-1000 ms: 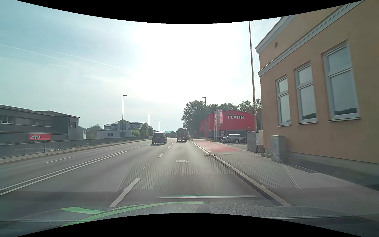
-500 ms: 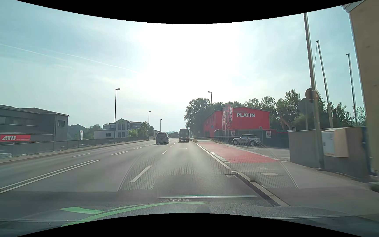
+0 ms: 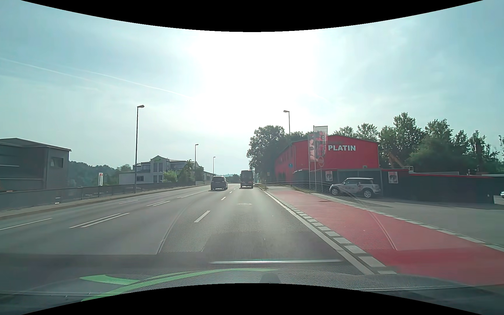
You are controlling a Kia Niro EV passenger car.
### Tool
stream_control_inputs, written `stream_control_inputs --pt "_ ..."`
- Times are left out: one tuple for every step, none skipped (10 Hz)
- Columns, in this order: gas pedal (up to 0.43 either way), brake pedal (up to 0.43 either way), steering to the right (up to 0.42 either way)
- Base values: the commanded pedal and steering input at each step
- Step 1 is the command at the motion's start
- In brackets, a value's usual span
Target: Follow the waypoints while adhering to traffic rules and regulations
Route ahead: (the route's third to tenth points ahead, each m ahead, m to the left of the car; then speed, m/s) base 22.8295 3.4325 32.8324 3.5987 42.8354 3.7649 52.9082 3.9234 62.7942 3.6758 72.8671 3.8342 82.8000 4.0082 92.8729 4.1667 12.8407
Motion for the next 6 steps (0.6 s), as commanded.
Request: stream_control_inputs --pt "0.079 0.000 -0.007" --pt "0.079 0.000 -0.006" --pt "0.079 0.000 -0.005" --pt "0.079 0.000 -0.005" --pt "0.079 0.000 -0.004" --pt "0.079 0.000 -0.004"
